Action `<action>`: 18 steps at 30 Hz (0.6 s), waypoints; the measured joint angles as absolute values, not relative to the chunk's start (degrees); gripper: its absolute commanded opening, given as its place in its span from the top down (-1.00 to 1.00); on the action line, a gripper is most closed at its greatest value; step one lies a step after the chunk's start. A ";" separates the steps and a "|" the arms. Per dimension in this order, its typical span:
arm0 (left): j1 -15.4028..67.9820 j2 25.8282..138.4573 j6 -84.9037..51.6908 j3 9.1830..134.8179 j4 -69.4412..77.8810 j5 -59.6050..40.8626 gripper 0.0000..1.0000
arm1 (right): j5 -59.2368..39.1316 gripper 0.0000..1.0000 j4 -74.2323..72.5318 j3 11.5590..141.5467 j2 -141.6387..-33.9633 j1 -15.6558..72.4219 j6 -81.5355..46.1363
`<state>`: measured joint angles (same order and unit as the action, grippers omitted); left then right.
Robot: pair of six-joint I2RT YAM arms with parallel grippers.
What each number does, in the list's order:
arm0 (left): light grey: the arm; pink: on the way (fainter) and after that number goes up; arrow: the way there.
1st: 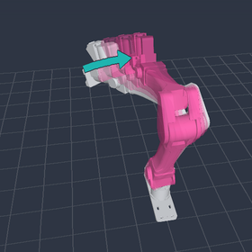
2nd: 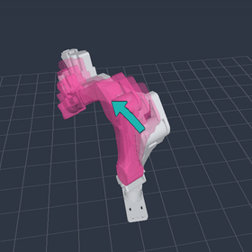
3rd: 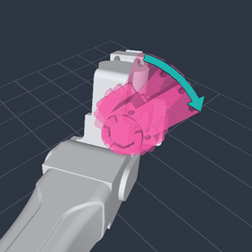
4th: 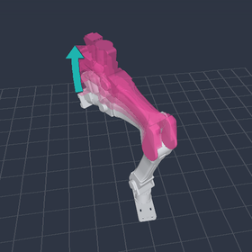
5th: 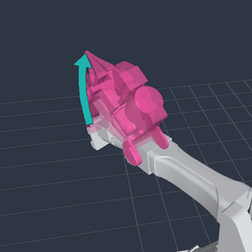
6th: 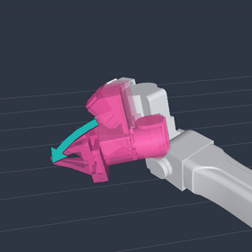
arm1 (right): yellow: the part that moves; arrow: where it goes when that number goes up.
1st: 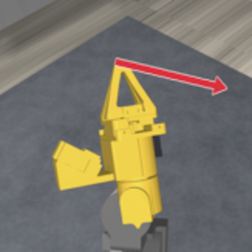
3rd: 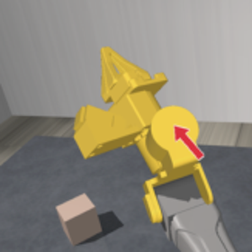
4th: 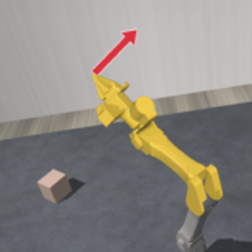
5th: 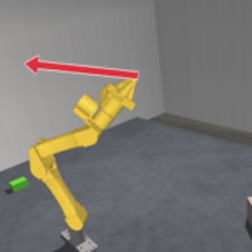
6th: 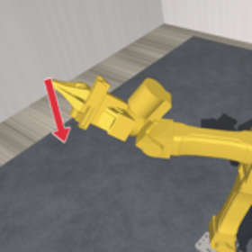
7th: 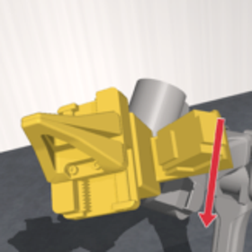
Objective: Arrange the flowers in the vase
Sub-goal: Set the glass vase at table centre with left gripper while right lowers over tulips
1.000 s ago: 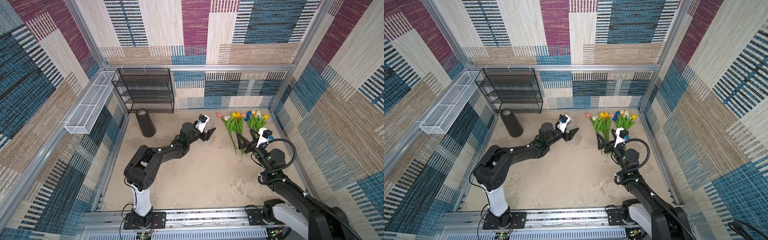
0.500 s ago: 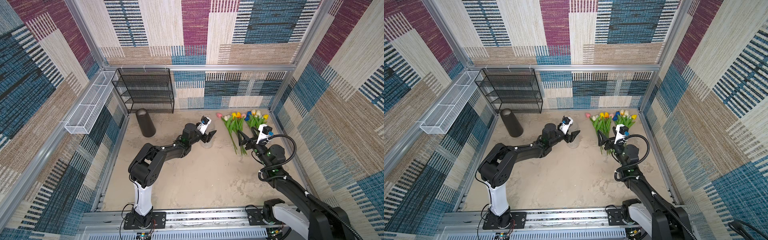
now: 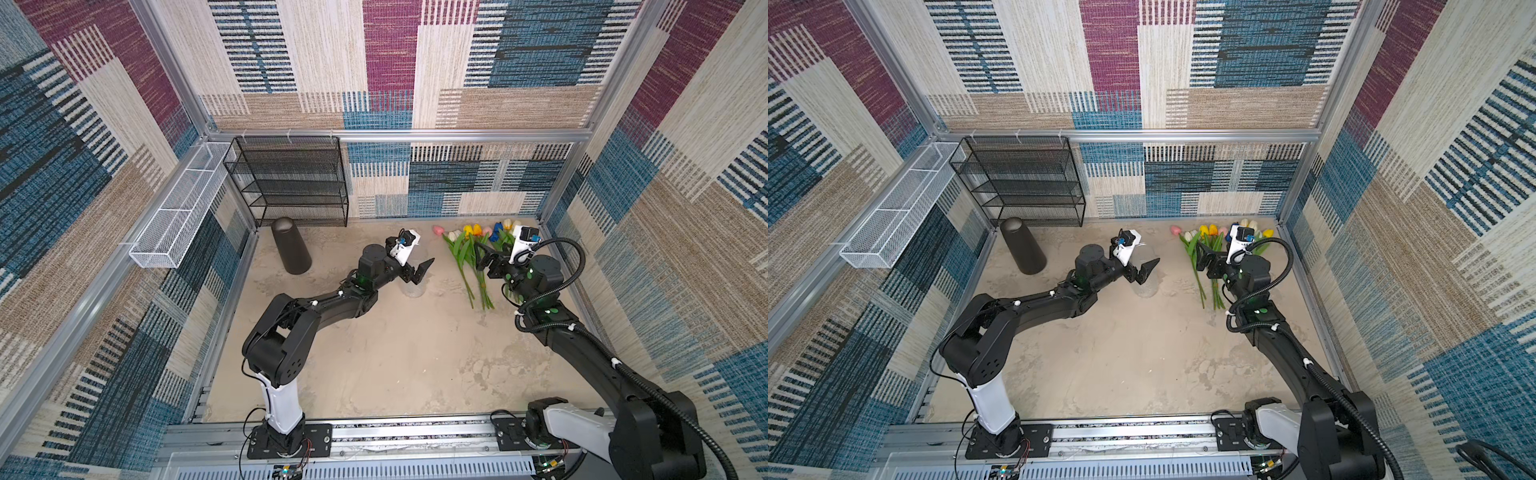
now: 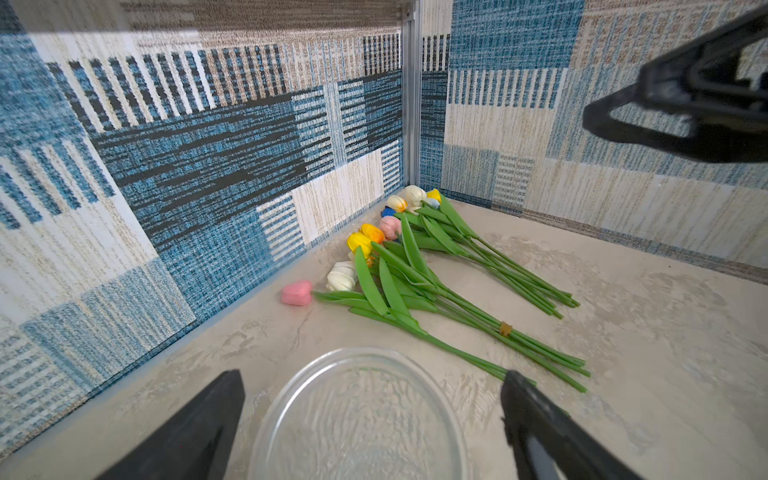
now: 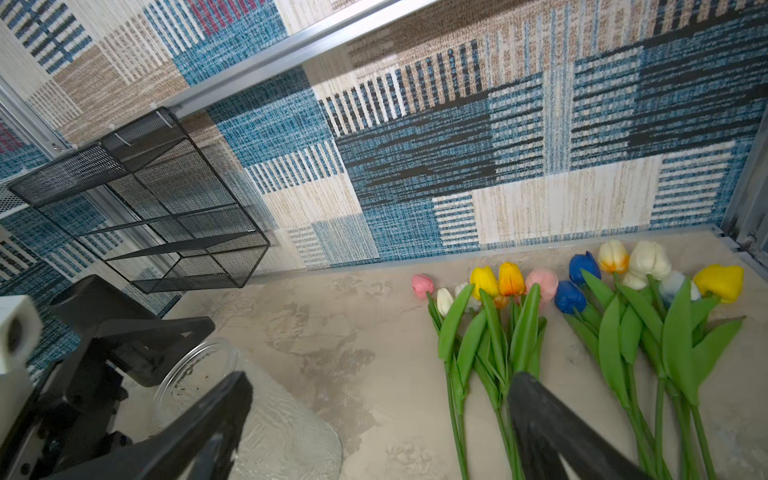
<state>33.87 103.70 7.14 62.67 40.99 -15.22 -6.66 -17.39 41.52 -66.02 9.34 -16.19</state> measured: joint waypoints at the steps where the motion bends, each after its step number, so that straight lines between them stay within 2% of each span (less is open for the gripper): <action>1: 33.87 102.43 7.25 62.41 40.47 -15.38 -0.98 | -6.31 -1.00 -15.88 42.98 -66.59 9.21 -16.19; 2: 33.82 100.97 7.27 62.13 39.72 -15.40 -0.98 | -6.20 -0.99 -14.98 43.97 -67.13 9.04 -16.19; 6: 33.76 94.32 7.25 60.34 38.20 -15.92 -0.98 | -6.35 -0.76 -9.45 49.67 -72.03 7.42 -15.20; 9: 33.85 85.52 7.22 56.95 35.77 -16.19 -0.98 | -5.37 -0.45 -3.84 54.70 -78.43 6.94 -13.34; 12: 34.57 75.99 6.94 51.64 35.40 -16.43 -0.96 | -5.26 -0.22 2.63 59.07 -84.82 7.05 -11.62; 18: 37.91 61.82 5.74 36.56 32.10 -16.29 -0.81 | -4.29 0.12 10.70 63.81 -94.74 7.03 -10.22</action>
